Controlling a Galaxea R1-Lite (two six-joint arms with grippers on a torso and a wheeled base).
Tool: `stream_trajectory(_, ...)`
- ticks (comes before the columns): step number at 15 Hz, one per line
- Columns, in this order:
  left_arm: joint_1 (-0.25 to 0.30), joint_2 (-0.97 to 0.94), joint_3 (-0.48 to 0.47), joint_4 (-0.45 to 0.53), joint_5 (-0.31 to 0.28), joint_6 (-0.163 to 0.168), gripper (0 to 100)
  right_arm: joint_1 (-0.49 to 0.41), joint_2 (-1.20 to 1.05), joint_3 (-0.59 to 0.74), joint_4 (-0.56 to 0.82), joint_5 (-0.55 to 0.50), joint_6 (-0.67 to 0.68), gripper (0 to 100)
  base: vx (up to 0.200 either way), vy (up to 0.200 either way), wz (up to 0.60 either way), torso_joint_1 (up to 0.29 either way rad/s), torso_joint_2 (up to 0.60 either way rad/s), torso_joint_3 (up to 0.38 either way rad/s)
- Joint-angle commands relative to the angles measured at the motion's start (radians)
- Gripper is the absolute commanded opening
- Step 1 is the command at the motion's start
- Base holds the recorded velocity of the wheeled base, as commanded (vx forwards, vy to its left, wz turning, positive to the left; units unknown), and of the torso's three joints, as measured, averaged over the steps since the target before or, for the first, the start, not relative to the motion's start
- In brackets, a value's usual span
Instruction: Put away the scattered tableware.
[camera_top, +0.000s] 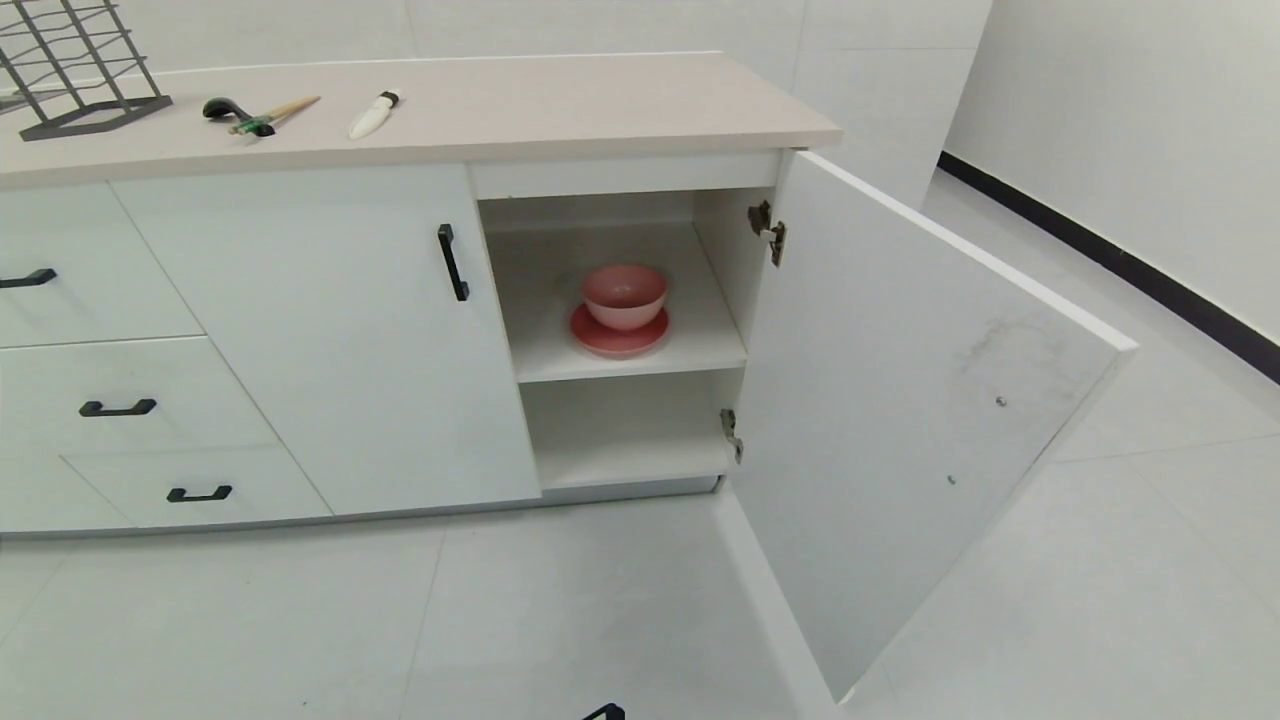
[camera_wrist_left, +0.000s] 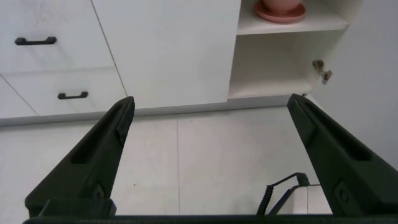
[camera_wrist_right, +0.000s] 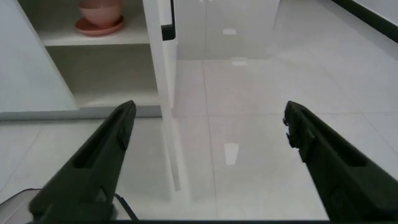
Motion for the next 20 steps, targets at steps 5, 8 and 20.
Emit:
stream_trajectory(5, 0.0, 0.001, -0.002, 0.0, 0.001, 0.0, 100, -0.003, 0.001, 0.0, 0.001, -0.001, 0.005, 0, 0.0, 0.0, 0.0, 0.0, 0.0, 0.0)
stream_trajectory(8, 0.0, 0.001, 0.0, 0.0, -0.001, 0.0, 100, -0.02, 0.078, -0.192, -0.123, 0.006, -0.013, 0, 0.0, 0.0, 0.0, 0.0, 0.0, 0.0)
stream_trajectory(20, 0.0, 0.001, 0.0, -0.001, 0.001, -0.003, 100, 0.03, 0.61, -0.252, -0.252, 0.184, -0.062, 0, -0.067, -0.083, 0.0, 0.004, 0.0, 0.0)
